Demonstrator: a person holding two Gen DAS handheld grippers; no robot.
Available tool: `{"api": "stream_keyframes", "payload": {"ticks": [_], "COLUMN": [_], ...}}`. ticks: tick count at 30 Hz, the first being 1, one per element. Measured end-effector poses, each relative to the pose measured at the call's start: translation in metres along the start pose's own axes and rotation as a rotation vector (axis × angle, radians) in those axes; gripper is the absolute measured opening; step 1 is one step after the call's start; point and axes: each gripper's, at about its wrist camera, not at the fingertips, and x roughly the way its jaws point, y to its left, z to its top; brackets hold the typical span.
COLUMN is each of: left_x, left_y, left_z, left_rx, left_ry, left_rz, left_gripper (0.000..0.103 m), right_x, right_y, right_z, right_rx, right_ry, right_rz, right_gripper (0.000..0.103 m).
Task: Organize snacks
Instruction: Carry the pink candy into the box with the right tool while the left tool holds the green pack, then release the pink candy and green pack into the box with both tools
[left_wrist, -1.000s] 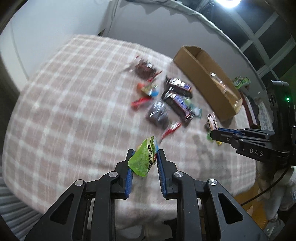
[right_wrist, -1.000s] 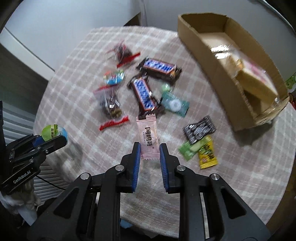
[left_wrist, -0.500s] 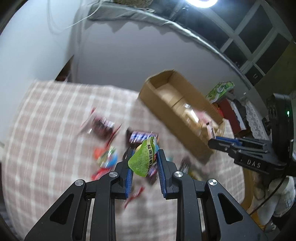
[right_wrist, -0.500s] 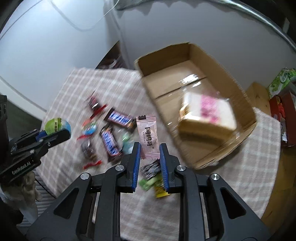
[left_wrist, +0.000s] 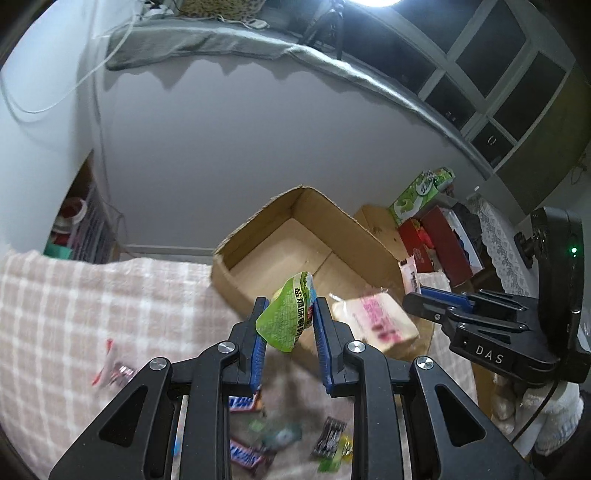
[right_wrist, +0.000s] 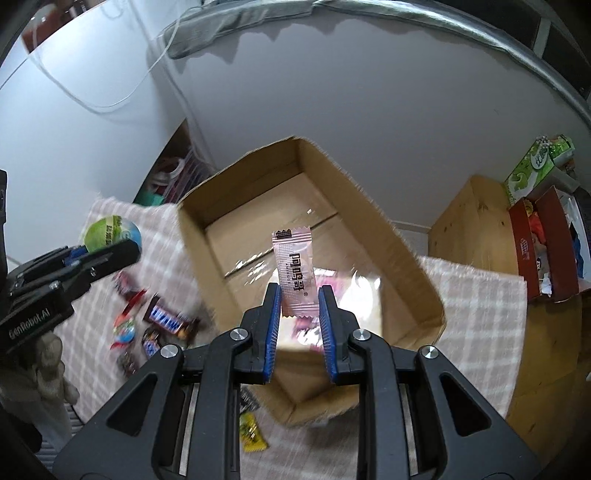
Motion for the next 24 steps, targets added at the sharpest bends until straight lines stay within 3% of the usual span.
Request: {"api": "stream_keyframes", "payload": {"ticks": [12, 14, 16, 17, 24], "left_x": [0.023, 0.024, 0.023, 0.023, 0.004], "left_y": [-0.012, -0.012, -0.013, -0.014, -0.009], "left_z": [0.013, 0.017, 0.019, 0.020, 0.021], "left_rx": [0.018, 0.009, 0.002, 0.003, -0.009], "left_ry": [0.031, 0.034, 0.032, 0.029, 0.012], "left_rz": [0.005, 0.005, 0.007, 0.008, -0.007], "left_gripper": [0.022, 0.030, 0.034, 0.034, 0.034], "right_x": [0.021, 0.021, 0.019, 0.018, -0.002], "right_y": [-0.007, -0.008, -0.009, -0.009, -0.012], "right_z": [0.019, 0.020, 0.019, 0.019, 0.010], "right_rx": [0.029, 0.030, 0.029, 0.030, 0.043], "right_ry": [0.012, 0.015, 0.002, -0.003, -0.020], "right_rz": [-0.017, -0.028, -0.044, -0.050, -0.041], "right_gripper": [0.022, 0.028, 0.049, 0.053, 0.055]}}
